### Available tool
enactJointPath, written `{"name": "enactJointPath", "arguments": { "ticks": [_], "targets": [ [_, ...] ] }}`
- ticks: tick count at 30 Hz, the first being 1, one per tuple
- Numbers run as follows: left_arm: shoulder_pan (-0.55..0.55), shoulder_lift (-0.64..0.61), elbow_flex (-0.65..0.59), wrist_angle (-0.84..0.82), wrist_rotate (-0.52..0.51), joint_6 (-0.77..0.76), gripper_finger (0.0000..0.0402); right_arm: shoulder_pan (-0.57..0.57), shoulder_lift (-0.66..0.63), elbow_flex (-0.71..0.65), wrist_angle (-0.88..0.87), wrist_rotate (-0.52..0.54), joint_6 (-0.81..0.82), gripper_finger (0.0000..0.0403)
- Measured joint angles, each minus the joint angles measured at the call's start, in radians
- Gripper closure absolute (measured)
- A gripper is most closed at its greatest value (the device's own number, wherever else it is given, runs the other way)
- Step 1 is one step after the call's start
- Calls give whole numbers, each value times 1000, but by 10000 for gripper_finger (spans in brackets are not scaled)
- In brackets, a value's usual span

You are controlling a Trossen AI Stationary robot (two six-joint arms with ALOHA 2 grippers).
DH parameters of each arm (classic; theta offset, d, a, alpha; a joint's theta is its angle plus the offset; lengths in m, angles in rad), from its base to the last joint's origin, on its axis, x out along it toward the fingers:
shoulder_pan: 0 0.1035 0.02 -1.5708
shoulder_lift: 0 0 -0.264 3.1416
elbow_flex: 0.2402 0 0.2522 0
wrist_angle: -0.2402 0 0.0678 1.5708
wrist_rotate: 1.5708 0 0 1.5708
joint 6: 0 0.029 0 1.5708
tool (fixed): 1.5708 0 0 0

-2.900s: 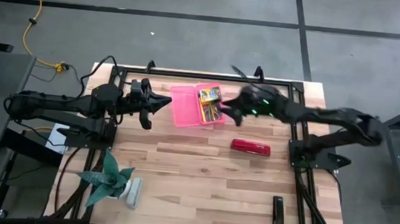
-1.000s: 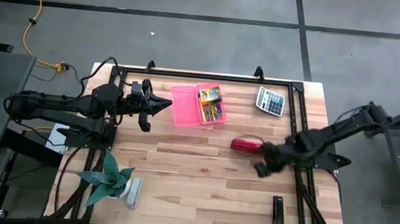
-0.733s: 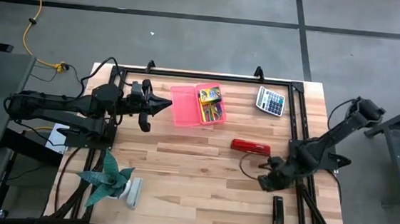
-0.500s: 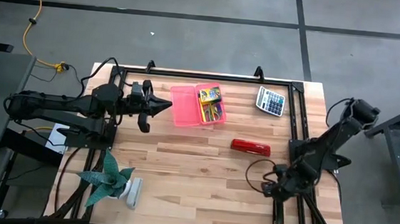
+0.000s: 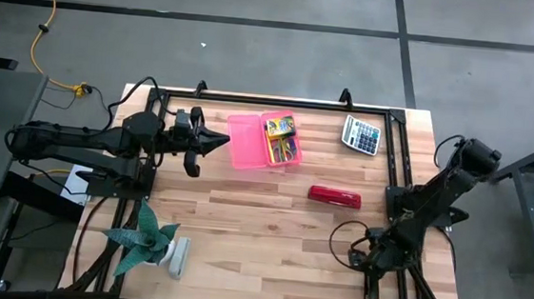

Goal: Pack school essentials
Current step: Put the black stapler into the pink supply box

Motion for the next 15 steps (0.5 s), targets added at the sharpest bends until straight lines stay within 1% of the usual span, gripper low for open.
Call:
{"name": "enactJointPath", "arguments": {
  "ticks": [5, 8, 12, 15],
  "targets": [
    [0, 0, 0, 0, 0, -1, 401, -5, 71, -8, 51, -2, -12, 126],
    [0, 0, 0, 0, 0, 0, 401, -5, 101, -8, 69, -16, -12, 134],
    [0, 0, 0, 2, 0, 0, 401, -6, 115, -8, 83, -28, -1, 165],
    [0, 0, 0, 4, 0, 0, 401, -10, 102, -8, 79, -30, 4, 207]
  ]
}}
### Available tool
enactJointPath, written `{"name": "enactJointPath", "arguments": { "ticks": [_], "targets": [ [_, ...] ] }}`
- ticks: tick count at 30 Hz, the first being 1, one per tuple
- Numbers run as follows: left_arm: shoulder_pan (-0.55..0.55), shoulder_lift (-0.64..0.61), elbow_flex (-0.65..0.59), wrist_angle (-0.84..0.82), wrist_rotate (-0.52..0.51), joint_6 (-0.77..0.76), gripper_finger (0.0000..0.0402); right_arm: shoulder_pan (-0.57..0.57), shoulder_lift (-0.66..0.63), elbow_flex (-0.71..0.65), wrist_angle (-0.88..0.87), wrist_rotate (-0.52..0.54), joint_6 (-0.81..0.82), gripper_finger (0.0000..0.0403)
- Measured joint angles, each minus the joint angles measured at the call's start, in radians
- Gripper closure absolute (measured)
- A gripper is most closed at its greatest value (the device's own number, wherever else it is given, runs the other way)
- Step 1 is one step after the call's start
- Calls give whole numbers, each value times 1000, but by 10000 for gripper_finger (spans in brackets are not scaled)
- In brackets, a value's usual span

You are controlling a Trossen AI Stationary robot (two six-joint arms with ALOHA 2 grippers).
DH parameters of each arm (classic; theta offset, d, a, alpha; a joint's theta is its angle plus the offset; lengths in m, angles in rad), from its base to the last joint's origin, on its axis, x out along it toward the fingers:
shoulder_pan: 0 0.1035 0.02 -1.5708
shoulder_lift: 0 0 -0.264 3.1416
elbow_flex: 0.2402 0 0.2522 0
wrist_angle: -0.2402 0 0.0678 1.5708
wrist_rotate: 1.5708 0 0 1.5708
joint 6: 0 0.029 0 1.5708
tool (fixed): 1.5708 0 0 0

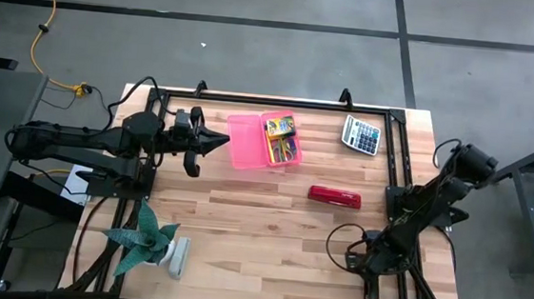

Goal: Pack school essentials
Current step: Put the black stapler into the pink supply box

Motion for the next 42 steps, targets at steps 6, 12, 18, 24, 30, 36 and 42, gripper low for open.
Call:
{"name": "enactJointPath", "arguments": {
  "ticks": [6, 12, 18, 24, 30, 36, 42],
  "targets": [
    [0, 0, 0, 3, 0, 0, 401, 0, -71, 0, -17, 15, -33, 309],
    [0, -13, 0, 3, 0, -1, 401, -39, -242, 16, -28, 254, -251, 319],
    [0, -60, 0, 2, 50, -30, 401, -298, -396, 17, 129, 475, -795, 319],
    [0, -79, 0, -37, 75, -98, 401, -675, -409, 17, 527, 372, -1412, 319],
    [-2, -66, 0, -59, 79, -142, 401, -942, -407, 75, 636, 172, -1675, 319],
    [-2, -44, 0, -55, 79, -150, 401, -1063, -390, 246, 448, 77, -1938, 319],
    [-2, -41, 0, -51, 77, -150, 401, -1089, -373, 331, 286, 62, -2034, 319]
  ]
}}
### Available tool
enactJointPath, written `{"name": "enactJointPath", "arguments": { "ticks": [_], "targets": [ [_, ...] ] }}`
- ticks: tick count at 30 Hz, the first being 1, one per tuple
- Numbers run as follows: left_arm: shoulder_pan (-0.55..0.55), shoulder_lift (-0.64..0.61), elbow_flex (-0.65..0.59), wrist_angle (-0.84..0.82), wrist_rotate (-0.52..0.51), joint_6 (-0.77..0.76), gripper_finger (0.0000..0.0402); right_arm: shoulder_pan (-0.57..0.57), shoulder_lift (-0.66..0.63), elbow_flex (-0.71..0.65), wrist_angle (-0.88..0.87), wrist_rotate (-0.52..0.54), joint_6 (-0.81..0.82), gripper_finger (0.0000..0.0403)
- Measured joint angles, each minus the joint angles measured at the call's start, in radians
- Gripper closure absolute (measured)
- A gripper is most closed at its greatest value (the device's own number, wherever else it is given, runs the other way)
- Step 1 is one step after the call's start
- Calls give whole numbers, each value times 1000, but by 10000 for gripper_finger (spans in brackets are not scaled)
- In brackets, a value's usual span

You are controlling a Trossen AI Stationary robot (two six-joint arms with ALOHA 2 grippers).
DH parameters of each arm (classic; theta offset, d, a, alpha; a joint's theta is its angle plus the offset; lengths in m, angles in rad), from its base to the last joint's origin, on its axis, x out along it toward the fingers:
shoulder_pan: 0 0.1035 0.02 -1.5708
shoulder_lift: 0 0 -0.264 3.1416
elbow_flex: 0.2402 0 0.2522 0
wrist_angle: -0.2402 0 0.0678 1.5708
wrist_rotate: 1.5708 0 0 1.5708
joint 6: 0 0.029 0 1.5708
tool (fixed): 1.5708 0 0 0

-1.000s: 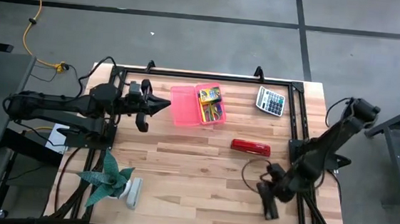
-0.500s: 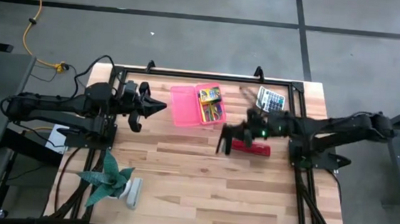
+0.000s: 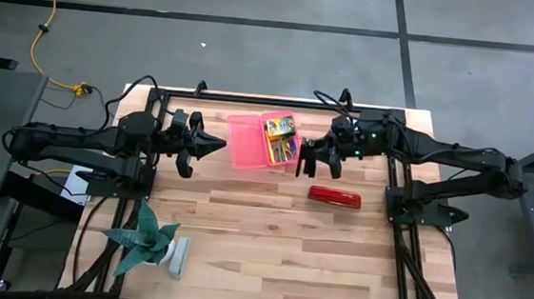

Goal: Pack school essentials
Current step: Put the black stapler into the pink supply box

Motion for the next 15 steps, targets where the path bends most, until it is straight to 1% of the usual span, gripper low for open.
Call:
{"name": "enactJointPath", "arguments": {
  "ticks": [4, 8, 11, 15],
  "targets": [
    [0, 0, 0, 0, -4, 0, 402, 0, 12, -1, -10, -14, -1, 319],
    [0, 0, 0, 0, -6, 0, 401, -6, 70, -1, 6, -14, -4, 319],
    [0, 0, 0, 1, -6, 0, 402, -35, 146, -1, 71, -25, -23, 319],
    [0, 0, 0, 1, -6, 0, 401, -119, 264, -1, 202, -30, 1, 319]
  ]
}}
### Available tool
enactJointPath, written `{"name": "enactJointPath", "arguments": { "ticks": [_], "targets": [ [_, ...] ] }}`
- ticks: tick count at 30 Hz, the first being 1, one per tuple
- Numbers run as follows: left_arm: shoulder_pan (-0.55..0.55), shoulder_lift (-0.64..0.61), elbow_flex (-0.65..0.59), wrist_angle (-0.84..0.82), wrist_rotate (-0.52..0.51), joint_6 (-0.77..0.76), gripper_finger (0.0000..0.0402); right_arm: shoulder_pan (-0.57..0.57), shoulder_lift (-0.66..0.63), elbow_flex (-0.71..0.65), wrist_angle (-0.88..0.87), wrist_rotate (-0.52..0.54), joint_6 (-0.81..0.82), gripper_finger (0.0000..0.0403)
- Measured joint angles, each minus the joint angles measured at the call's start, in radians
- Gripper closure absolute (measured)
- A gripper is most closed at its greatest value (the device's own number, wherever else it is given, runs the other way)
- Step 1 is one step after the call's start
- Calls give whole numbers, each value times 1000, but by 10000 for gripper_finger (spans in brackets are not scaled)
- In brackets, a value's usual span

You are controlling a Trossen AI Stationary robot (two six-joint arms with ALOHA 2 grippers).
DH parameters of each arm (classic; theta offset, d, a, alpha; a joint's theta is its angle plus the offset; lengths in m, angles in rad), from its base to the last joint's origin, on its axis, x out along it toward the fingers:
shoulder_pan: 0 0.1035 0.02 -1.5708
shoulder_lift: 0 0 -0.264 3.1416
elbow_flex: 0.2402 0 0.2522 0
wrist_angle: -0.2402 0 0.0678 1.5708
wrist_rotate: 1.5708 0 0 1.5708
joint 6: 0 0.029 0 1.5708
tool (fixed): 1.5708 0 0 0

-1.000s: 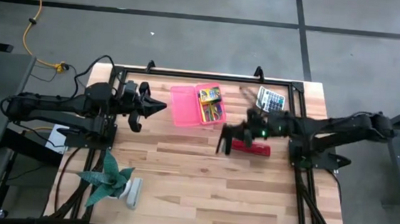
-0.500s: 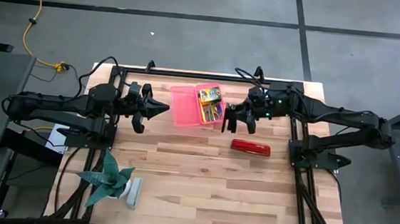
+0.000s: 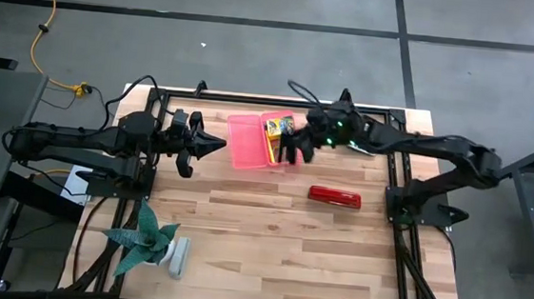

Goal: Pack school essentials
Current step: Put the black stapler into the pink supply box

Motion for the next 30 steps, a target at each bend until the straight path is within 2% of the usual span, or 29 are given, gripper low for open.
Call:
{"name": "enactJointPath", "arguments": {
  "ticks": [4, 12, 28, 30],
  "targets": [
    [0, 0, 0, 0, 0, 0, 401, -75, 126, 0, 78, 17, 88, 319],
    [0, 0, 0, 0, 0, 9, 401, -134, 336, -1, 120, -12, 189, 319],
    [1, 0, 0, 1, 0, 19, 401, -162, 455, 0, 216, -55, 278, 319],
    [1, 0, 0, 1, 0, 19, 401, -162, 457, 0, 218, -41, 279, 309]
  ]
}}
